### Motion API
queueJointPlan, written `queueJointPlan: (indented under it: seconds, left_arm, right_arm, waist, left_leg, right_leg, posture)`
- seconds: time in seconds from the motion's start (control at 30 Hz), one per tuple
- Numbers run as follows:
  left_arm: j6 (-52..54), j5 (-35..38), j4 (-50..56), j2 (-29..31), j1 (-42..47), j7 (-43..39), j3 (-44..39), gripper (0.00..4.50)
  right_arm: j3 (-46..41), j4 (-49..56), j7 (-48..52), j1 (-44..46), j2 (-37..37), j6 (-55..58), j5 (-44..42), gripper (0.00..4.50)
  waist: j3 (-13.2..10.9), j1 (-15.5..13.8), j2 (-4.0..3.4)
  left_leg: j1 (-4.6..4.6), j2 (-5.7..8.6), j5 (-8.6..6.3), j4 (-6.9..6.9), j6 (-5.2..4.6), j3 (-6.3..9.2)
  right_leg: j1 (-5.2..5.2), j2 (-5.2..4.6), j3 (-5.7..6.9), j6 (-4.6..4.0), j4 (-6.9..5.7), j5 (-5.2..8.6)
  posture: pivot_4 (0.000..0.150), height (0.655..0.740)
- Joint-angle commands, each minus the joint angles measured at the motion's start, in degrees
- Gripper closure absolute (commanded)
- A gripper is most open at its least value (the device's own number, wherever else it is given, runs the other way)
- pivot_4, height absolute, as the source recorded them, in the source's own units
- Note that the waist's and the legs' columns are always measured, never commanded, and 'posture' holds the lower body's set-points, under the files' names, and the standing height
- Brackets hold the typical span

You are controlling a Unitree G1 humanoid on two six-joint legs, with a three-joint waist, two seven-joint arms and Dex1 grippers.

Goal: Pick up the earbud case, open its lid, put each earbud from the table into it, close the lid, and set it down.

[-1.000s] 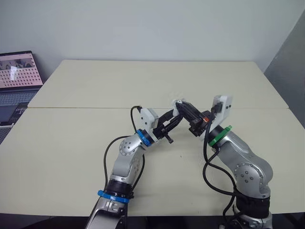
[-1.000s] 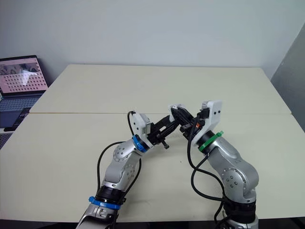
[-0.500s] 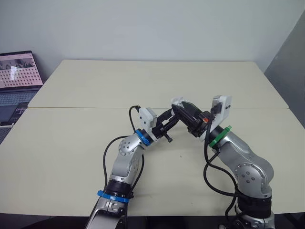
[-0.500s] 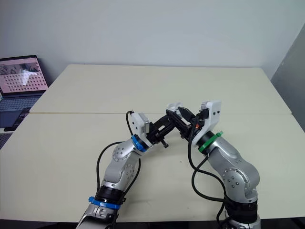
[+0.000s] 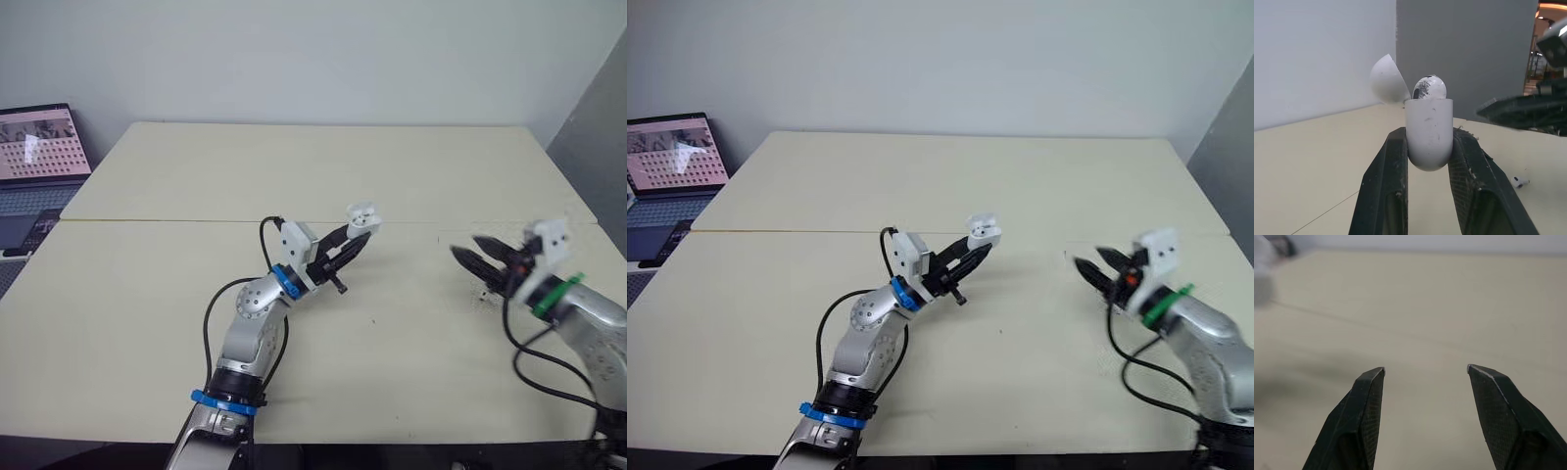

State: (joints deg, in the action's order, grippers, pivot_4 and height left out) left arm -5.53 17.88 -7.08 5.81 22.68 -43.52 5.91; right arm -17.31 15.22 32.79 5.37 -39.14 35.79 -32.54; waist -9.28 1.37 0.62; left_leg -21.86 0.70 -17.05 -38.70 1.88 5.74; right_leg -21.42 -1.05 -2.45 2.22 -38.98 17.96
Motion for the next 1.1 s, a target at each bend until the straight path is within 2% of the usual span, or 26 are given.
queueJointPlan:
  seconds: [0.03, 0.27, 0.6, 0.7, 0.83, 1.0, 1.1]
  left_arm:
    - [-0.99, 0.62, 1.53, 0.21, 0.22, -0.71, -0.02, 3.73]
    - [-1.76, -0.7, 2.1, 0.51, -0.53, -0.65, 0.97, 3.73]
    - [-1.49, -0.62, 2.36, 1.25, -0.55, -0.76, 0.66, 3.73]
    - [-1.38, -0.59, 2.45, 1.34, -0.64, -0.77, 0.76, 3.73]
    - [-1.34, -0.54, 2.37, 1.33, -0.7, -0.84, 0.86, 3.73]
    - [-1.48, -0.49, 2.04, 1.48, -0.71, -1.1, 0.78, 3.73]
    - [-1.59, -0.47, 1.88, 1.58, -0.8, -1.21, 0.73, 3.73]
  right_arm:
    - [0.26, -3.75, 4.79, -2.46, -5.34, -3.52, 4.8, 1.71]
    - [3.23, -8.19, 4.34, -3.85, -4.33, -6.33, 10.04, 1.71]
    - [5.16, -7.31, 5.26, -3.84, -2.87, -3.62, 9.76, 1.71]
    - [5.27, -7.28, 5.25, -3.44, -2.62, -3.32, 9.95, 2.3]
    - [5.1, -7.48, 5.56, -3.04, -2.2, -2.9, 9.62, 3.68]
    - [4.83, -7.65, 9.48, -3.14, -4.05, -6.19, 10.19, 3.68]
    - [6.79, -5.86, 21.83, -6.75, -10.68, -16.03, 12.52, 3.68]
  waist:
    - [-0.01, 0.12, -0.01]
    - [-0.02, 0.3, -0.01]
    - [-0.02, 0.11, -0.01]
    - [-0.02, 0.11, -0.01]
    - [-0.02, 0.11, -0.01]
    - [-0.02, 0.11, -0.02]
    - [-0.08, 0.06, -0.12]
  left_leg:
    - [0.02, -0.02, 0.0, 0.0, 0.0, -0.03]
    - [0.06, -0.15, 0.0, 0.01, 0.01, -0.05]
    - [0.04, -0.1, 0.01, 0.0, 0.02, -0.04]
    - [0.04, -0.11, 0.01, 0.0, 0.02, -0.03]
    - [0.04, -0.1, 0.01, 0.0, 0.02, -0.04]
    - [0.04, -0.11, 0.01, -0.01, 0.02, -0.03]
    - [0.03, -0.07, 0.0, -0.02, 0.01, -0.04]
  right_leg:
    - [0.0, 0.0, -0.03, 0.0, 0.0, 0.0]
    - [0.01, 0.02, -0.05, 0.0, -0.03, -0.01]
    - [0.01, 0.0, -0.06, 0.01, 0.0, -0.01]
    - [0.01, 0.0, -0.06, 0.01, 0.0, -0.01]
    - [0.01, 0.0, -0.06, 0.01, 0.0, -0.01]
    - [0.01, 0.0, -0.05, 0.01, 0.0, -0.01]
    - [0.01, 0.0, -0.04, 0.01, 0.0, -0.01]
  posture:
    - [0.15, 0.74]
    - [0.15, 0.74]
    - [0.15, 0.74]
    - [0.15, 0.74]
    - [0.15, 0.74]
    - [0.15, 0.74]
    - [0.15, 0.74]
